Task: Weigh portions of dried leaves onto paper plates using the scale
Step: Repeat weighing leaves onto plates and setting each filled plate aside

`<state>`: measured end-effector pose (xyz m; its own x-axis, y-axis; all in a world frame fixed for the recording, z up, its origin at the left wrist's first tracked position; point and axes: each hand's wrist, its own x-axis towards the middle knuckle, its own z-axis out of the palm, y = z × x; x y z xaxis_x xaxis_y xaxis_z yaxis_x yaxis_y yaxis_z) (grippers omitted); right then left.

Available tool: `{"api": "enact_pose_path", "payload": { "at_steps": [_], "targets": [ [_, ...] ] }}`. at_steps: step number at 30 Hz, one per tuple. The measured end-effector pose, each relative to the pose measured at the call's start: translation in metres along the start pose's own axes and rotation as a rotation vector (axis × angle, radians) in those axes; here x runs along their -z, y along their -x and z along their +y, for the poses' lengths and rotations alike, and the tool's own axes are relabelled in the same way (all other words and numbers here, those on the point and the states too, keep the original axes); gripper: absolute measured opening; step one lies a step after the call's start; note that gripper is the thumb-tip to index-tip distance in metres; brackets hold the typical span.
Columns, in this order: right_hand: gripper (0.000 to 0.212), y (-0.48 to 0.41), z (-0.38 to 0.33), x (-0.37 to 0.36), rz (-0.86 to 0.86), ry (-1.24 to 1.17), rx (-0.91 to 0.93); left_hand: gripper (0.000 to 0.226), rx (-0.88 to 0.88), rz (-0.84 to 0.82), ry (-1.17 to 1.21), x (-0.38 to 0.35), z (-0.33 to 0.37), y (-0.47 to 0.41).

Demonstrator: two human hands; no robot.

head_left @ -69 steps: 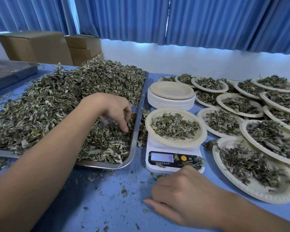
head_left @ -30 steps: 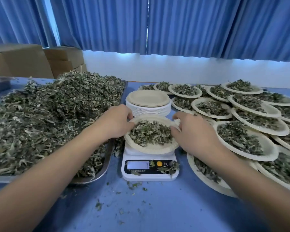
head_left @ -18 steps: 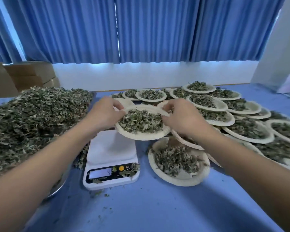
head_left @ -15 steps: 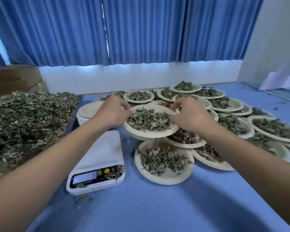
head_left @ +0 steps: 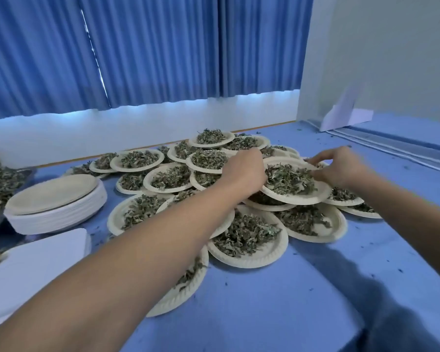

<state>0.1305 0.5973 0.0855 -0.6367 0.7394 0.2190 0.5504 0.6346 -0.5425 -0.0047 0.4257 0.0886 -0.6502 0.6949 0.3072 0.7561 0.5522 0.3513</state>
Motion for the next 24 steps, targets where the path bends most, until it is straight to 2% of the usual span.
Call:
{"api": "enact_pose_path", "payload": {
  "at_steps": [8, 13, 16, 19, 24],
  "targets": [
    [0.028, -0.055, 0.009, -0.009, -0.013, 0.067, -0.092, 0.025, -0.066, -0.045, -0.203, -0.028, 0.019, -0.041],
    [0.028, -0.058, 0.012, -0.026, 0.002, 0.081, -0.149, 0.018, -0.098, -0.036, -0.231, -0.036, 0.012, -0.037],
    [0.027, -0.052, 0.007, -0.030, 0.073, 0.096, -0.141, 0.028, -0.128, 0.012, -0.194, -0.032, 0.004, -0.035],
    [0.030, -0.043, -0.012, -0.034, 0.148, 0.083, -0.034, 0.027, -0.174, 0.036, -0.135, -0.019, -0.008, -0.031],
    [0.013, -0.015, -0.079, -0.048, 0.160, 0.066, 0.255, 0.016, -0.209, 0.098, -0.084, 0.014, -0.040, -0.014]
  ]
}}
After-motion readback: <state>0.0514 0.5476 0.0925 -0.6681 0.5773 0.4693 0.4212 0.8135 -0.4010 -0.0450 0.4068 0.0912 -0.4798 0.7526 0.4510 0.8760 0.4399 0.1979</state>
